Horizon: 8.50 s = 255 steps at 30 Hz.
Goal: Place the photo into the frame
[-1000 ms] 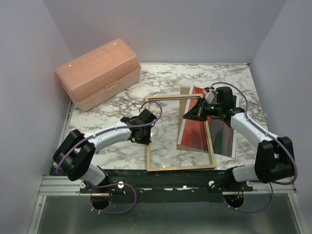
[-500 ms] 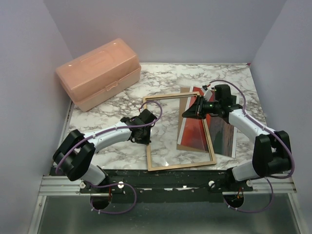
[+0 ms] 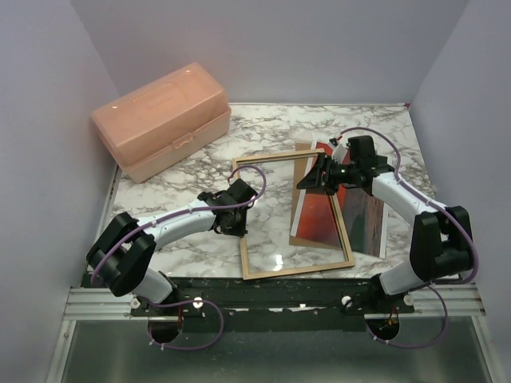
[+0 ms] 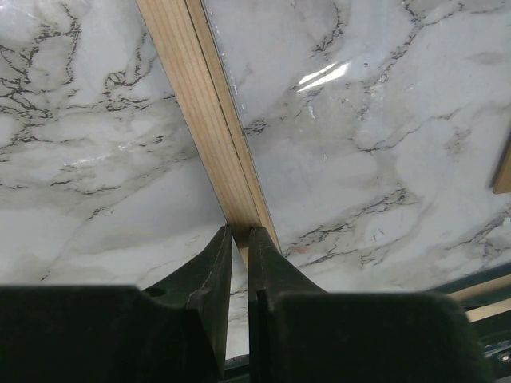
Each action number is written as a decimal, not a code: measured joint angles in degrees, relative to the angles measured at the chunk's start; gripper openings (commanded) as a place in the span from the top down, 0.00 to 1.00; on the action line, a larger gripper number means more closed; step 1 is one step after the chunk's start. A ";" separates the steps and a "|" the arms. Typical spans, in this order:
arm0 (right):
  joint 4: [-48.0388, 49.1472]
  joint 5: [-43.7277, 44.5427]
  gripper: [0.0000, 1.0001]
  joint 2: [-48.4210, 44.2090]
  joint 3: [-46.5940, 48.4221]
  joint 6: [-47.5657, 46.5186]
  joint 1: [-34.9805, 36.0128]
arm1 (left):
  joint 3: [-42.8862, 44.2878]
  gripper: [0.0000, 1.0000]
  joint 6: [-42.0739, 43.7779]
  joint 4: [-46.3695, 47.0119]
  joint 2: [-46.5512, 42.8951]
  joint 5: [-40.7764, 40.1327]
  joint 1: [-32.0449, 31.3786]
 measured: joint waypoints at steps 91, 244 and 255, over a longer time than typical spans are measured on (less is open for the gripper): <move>-4.48 41.88 0.03 5.27 1.68 -7.32 6.08 | 0.87 0.92 0.24 -0.96 0.59 -1.18 -0.72; 0.02 4.52 1.00 -13.90 -1.11 11.28 -5.29 | -6.51 0.66 1.77 15.19 -1.09 13.53 12.15; 1.03 4.52 1.00 -12.00 -1.95 12.74 -5.29 | -6.29 0.68 1.81 15.10 -0.96 13.53 12.15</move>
